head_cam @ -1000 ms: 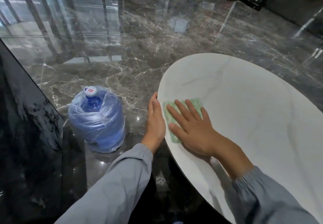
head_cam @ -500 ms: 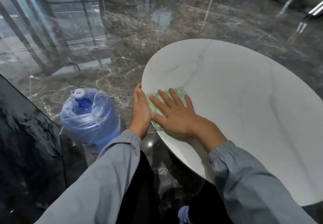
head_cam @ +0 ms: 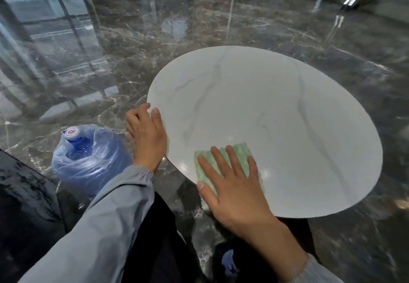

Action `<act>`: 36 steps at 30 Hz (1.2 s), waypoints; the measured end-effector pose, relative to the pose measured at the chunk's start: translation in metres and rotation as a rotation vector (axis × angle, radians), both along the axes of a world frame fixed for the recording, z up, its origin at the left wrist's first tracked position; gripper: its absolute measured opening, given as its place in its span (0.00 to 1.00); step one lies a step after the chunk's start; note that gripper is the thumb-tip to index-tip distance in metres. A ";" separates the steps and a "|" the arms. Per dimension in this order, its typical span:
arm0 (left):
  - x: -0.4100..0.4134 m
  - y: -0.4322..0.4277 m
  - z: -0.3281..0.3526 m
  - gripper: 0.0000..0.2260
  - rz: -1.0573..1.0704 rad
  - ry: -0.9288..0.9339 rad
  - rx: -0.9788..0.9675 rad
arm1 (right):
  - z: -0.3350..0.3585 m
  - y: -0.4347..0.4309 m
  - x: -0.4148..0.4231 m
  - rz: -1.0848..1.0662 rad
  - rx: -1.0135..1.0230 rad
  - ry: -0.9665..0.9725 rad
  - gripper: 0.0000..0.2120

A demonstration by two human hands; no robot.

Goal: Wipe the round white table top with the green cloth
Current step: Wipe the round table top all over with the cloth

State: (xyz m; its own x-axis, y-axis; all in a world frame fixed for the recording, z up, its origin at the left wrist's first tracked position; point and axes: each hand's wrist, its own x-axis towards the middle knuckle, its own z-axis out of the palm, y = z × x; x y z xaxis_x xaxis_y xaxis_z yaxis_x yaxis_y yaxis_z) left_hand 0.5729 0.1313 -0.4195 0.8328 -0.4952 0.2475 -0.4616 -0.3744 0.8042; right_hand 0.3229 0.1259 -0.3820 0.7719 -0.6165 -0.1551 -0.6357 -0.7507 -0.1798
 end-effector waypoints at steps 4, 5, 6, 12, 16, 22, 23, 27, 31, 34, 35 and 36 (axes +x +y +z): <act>-0.045 -0.001 0.017 0.16 -0.195 -0.292 0.099 | 0.001 -0.010 -0.025 -0.005 0.010 -0.031 0.27; -0.057 -0.003 0.018 0.17 -0.271 -0.327 0.126 | 0.003 -0.017 -0.039 -0.025 0.019 -0.031 0.27; -0.067 -0.003 0.019 0.18 -0.331 -0.352 0.147 | 0.002 -0.025 -0.053 -0.060 0.030 -0.029 0.27; -0.125 -0.005 0.023 0.16 -0.570 -0.492 0.154 | 0.000 -0.089 -0.132 -0.488 0.015 0.024 0.28; -0.140 -0.008 0.016 0.14 -0.599 -0.517 0.188 | -0.005 -0.058 -0.105 -0.398 -0.030 0.006 0.27; -0.140 -0.010 0.013 0.07 -0.572 -0.559 0.251 | 0.000 -0.043 -0.113 -0.201 -0.010 -0.046 0.27; -0.141 -0.009 0.012 0.07 -0.570 -0.556 0.254 | 0.000 -0.053 -0.124 -0.214 -0.009 -0.051 0.27; -0.141 -0.007 0.013 0.05 -0.566 -0.552 0.271 | 0.003 -0.104 -0.171 -0.463 0.025 -0.031 0.28; -0.143 -0.008 0.010 0.09 -0.549 -0.570 0.269 | -0.002 -0.087 -0.146 -0.478 -0.006 -0.002 0.27; -0.143 -0.008 0.007 0.11 -0.541 -0.599 0.272 | -0.004 -0.041 -0.116 -0.274 -0.045 -0.053 0.28; -0.142 -0.007 0.006 0.11 -0.541 -0.601 0.271 | -0.006 -0.033 -0.116 -0.209 -0.050 -0.071 0.28; -0.142 -0.007 0.006 0.11 -0.543 -0.597 0.269 | -0.006 -0.034 -0.123 -0.170 -0.051 -0.087 0.28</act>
State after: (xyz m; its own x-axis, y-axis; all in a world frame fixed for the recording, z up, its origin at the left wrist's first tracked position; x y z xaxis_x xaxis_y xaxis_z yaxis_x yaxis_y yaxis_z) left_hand 0.4306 0.1242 -0.4139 0.2300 -0.8930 0.3867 -0.9510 -0.1218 0.2842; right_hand 0.1996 0.0924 -0.3876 0.6653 -0.7443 -0.0577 -0.7376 -0.6435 -0.2045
